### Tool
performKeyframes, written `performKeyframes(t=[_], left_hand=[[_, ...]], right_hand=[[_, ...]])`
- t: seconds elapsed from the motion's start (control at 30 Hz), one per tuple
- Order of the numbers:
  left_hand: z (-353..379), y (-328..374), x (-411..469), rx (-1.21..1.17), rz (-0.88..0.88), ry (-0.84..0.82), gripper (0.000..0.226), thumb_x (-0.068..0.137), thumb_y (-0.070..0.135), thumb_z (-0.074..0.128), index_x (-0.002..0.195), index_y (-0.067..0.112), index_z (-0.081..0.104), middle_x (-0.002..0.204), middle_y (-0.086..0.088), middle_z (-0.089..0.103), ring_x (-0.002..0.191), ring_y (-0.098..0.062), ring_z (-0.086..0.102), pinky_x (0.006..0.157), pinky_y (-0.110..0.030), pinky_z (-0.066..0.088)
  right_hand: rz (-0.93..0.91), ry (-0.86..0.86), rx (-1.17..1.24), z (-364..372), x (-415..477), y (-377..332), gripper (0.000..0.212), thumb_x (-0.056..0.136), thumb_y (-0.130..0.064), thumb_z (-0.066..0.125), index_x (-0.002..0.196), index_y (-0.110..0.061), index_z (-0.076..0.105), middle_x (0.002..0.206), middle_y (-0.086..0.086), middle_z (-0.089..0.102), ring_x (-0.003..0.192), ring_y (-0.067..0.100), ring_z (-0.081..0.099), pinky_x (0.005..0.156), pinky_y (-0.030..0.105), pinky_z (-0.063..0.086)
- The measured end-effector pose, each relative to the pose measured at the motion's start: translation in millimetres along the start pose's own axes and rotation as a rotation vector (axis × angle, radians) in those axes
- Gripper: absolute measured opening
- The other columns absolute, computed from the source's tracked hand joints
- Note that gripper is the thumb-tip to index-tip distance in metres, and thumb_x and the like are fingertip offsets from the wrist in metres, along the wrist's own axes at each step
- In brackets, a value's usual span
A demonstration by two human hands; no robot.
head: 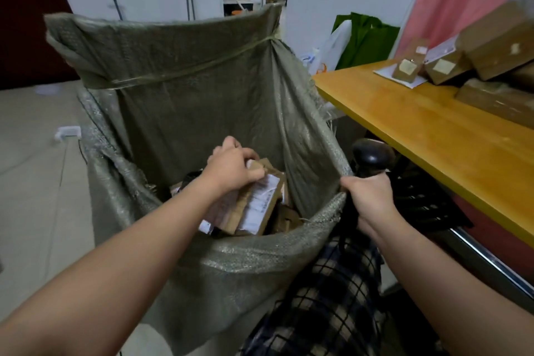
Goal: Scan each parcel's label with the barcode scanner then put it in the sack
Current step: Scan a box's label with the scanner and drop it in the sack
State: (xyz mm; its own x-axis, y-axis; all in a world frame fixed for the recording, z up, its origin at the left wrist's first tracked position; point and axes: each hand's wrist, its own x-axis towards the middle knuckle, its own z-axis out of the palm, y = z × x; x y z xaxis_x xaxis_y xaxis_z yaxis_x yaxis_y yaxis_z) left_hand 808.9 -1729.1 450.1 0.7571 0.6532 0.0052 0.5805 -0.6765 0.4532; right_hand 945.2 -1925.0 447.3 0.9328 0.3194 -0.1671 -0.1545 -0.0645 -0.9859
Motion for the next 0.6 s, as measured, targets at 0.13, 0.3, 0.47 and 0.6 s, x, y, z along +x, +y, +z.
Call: performKeyframes(t=[0.13, 0.3, 0.47, 0.6], left_hand=[[10.5, 37.2, -5.3, 0.023, 0.07, -0.027, 0.057, 0.081, 0.07, 0.052, 0.128, 0.037, 0.058, 0.131, -0.003, 0.042, 0.126, -0.029, 0.039, 0.109, -0.039, 0.031], [37.4, 93.5, -34.8, 0.134, 0.376, -0.351, 0.055, 0.082, 0.06, 0.062, 0.118, 0.018, 0.06, 0.114, -0.008, 0.064, 0.108, -0.027, 0.057, 0.089, -0.034, 0.044], [11.4, 98.4, -9.0, 0.111, 0.311, -0.027, 0.017, 0.09, 0.014, 0.052, 0.098, 0.008, 0.066, 0.1, -0.016, 0.067, 0.099, -0.035, 0.06, 0.079, -0.035, 0.045], [-9.1, 103.7, -2.3, -0.077, 0.423, 0.245, 0.019, 0.088, 0.01, 0.054, 0.102, 0.009, 0.066, 0.103, -0.014, 0.067, 0.098, -0.031, 0.06, 0.081, -0.035, 0.044]], right_hand=[[0.03, 0.007, -0.006, 9.5, 2.4, -3.2, 0.047, 0.047, -0.008, 0.062, 0.094, -0.005, 0.058, 0.069, 0.008, 0.054, 0.07, 0.03, 0.062, 0.058, 0.036, 0.05], [0.019, 0.005, -0.028, 10.4, 16.4, -19.7, 0.032, 0.069, 0.011, 0.057, 0.069, -0.016, 0.041, 0.06, 0.0, 0.037, 0.052, 0.017, 0.039, 0.047, 0.024, 0.03], [-0.062, -0.05, -0.132, 3.7, 19.6, -34.9, 0.038, 0.067, 0.004, 0.065, 0.101, -0.01, 0.056, 0.076, 0.006, 0.056, 0.069, 0.024, 0.056, 0.056, 0.028, 0.042], [-0.141, -0.064, -0.073, 15.9, 24.5, -50.1, 0.05, 0.056, -0.005, 0.068, 0.106, -0.003, 0.064, 0.091, 0.015, 0.07, 0.082, 0.031, 0.069, 0.07, 0.039, 0.056]])
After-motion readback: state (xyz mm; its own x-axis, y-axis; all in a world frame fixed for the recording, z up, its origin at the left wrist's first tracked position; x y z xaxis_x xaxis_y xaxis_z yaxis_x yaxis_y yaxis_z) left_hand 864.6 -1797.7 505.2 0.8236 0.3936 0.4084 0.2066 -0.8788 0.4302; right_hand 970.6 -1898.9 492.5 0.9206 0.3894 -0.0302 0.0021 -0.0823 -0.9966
